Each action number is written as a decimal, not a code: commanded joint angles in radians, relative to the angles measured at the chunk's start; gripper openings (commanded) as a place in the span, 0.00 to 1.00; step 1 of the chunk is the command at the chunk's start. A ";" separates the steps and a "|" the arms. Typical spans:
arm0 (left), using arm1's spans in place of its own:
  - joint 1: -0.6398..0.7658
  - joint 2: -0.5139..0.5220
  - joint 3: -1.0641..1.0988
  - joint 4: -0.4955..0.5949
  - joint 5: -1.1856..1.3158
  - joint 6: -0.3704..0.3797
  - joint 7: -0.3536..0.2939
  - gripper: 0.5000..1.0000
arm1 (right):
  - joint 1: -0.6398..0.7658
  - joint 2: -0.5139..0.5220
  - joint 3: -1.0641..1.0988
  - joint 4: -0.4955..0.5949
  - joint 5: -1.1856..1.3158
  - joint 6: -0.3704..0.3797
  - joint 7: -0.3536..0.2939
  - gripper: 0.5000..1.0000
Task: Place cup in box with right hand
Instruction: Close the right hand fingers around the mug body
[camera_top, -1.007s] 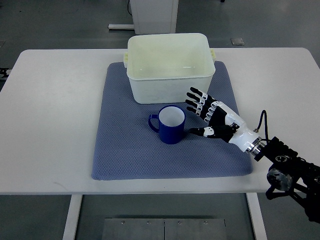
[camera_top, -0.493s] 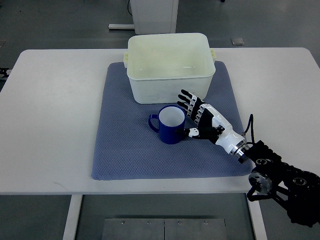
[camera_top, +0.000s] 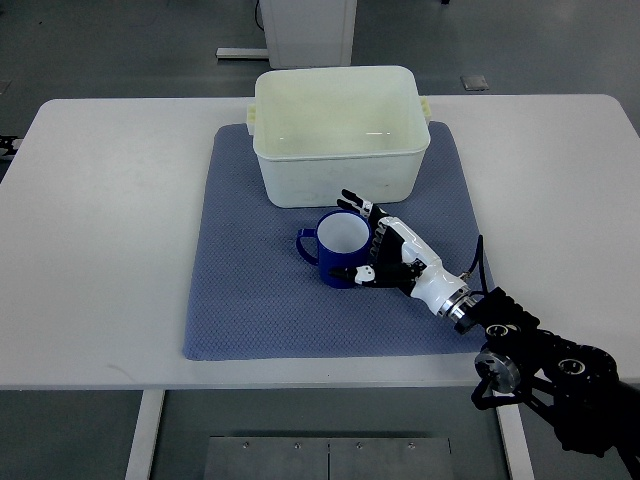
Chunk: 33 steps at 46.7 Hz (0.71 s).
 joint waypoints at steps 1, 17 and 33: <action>0.000 0.000 0.000 0.000 0.000 0.000 0.000 1.00 | 0.001 0.008 -0.002 -0.011 0.002 -0.013 0.000 1.00; 0.000 0.000 0.000 0.000 0.000 0.000 0.000 1.00 | 0.012 0.037 -0.002 -0.020 0.002 -0.062 0.000 1.00; 0.000 0.000 0.000 0.000 0.000 0.000 0.000 1.00 | 0.014 0.061 -0.003 -0.022 0.002 -0.071 0.000 0.99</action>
